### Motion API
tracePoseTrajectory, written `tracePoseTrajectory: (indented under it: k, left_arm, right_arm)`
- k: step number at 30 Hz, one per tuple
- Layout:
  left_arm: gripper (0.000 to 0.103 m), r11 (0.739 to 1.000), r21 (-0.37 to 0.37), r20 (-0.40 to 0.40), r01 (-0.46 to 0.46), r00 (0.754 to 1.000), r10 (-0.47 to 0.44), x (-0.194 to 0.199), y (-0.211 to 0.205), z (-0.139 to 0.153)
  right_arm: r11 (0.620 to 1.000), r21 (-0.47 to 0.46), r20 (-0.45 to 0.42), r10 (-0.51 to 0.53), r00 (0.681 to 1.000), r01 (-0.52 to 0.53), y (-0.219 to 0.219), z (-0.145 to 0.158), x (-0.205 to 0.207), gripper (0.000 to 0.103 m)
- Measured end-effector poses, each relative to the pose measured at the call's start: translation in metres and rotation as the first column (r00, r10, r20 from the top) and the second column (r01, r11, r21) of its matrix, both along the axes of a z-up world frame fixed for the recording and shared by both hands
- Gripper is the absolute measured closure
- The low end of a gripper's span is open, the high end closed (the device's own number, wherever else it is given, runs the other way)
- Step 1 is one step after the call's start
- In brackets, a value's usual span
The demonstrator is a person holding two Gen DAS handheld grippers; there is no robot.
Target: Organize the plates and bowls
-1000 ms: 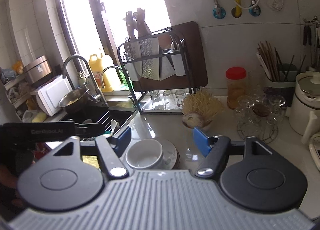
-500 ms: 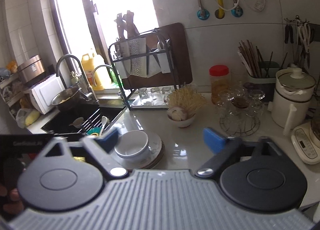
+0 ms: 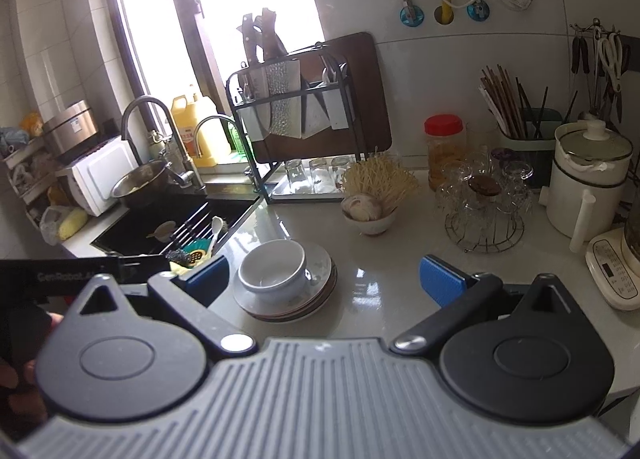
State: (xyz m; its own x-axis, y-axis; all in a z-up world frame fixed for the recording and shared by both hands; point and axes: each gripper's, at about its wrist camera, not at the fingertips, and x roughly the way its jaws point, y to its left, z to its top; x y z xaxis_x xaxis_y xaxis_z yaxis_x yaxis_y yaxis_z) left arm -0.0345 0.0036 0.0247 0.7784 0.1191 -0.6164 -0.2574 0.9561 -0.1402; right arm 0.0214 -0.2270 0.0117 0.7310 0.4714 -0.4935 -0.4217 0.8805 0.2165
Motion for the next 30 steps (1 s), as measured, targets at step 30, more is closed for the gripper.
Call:
tracePoseTrajectory:
  k: [30]
  left_arm:
    - [0.001, 0.999, 0.022, -0.025, -0.025, 0.999, 0.025, -0.034, -0.003, -0.005]
  right_arm:
    - [0.999, -0.026, -0.039, 0.024, 0.999, -0.025, 0.007, -0.007, -0.018, 0.0]
